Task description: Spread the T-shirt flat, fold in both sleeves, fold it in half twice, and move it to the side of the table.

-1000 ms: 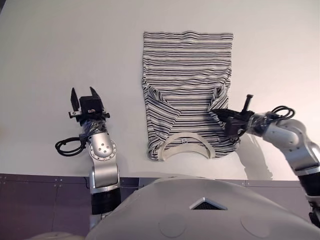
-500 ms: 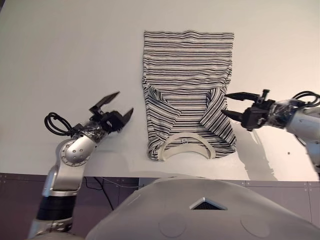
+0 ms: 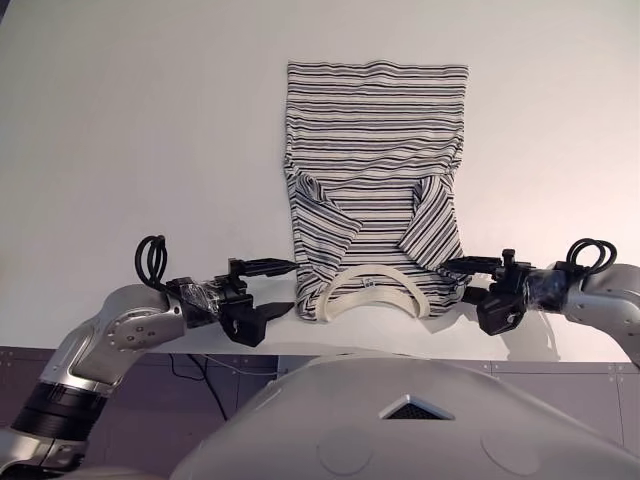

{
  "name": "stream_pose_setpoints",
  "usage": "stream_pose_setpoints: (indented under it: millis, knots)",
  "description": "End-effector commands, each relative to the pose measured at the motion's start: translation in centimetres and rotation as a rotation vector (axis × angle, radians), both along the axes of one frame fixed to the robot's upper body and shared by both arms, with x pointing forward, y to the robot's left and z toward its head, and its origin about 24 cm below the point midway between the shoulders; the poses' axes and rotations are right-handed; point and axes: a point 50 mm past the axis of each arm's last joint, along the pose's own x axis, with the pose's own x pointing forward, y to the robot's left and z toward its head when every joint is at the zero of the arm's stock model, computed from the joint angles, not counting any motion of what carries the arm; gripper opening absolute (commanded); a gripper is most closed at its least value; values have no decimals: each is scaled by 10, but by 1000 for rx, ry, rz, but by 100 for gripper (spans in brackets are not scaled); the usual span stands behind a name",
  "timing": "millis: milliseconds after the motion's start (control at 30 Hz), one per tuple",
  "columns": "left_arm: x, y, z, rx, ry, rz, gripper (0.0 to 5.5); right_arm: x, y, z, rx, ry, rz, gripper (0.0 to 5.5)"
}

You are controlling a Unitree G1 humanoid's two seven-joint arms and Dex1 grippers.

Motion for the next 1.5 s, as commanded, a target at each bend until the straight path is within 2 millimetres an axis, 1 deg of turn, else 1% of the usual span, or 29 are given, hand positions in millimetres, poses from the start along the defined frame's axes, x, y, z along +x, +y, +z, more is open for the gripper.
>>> stream_pose_setpoints:
  millis: [33,200,333,500,533,567,667,767,867,933,1000,1067,1133,1167,1233,1333,1400,1467,1500]
  knots:
    - [-8,-2,-22,75,41,-28,387,6,-8,-2,-58,9,16,254]
    - [-11,-2,-35,90,56,-37,303,6,-12,2,-55,39,50,165]
    - [-10,-6,-39,78,51,-36,233,9,-14,2,-49,47,61,92]
    - [-12,-2,-47,86,75,-27,155,11,-12,-1,-35,47,68,13]
    - [-13,-2,-48,86,85,-22,145,10,-11,-2,-28,47,68,10]
    - [-13,0,-49,89,92,-20,118,9,-10,-2,-20,49,68,10]
    - [-12,8,-49,108,108,-14,84,6,-6,-4,13,54,58,10]
    - [-11,18,-43,112,136,27,58,3,1,-6,63,65,32,10]
    - [-18,24,-34,93,213,96,30,-6,5,-5,128,123,-21,10]
    - [-34,23,-23,45,332,142,12,-15,6,-1,174,197,-56,10]
    - [-47,21,-10,8,439,169,12,-25,8,6,230,287,-101,10]
    - [-47,20,5,-30,499,204,12,-33,10,13,281,363,-145,10]
    - [-36,20,24,-100,530,269,12,-38,13,20,334,439,-183,10]
    - [-29,21,30,-130,526,299,12,-37,15,24,359,460,-201,10]
    - [0,25,38,-199,470,384,12,-18,18,30,417,441,-260,10]
    - [52,31,53,-324,348,543,12,33,21,40,534,323,-416,10]
    - [86,31,60,-417,285,647,12,69,18,38,558,230,-531,10]
    - [113,26,56,-450,248,701,12,100,19,32,577,178,-629,10]
    - [124,26,49,-434,225,725,12,114,22,26,576,157,-669,10]
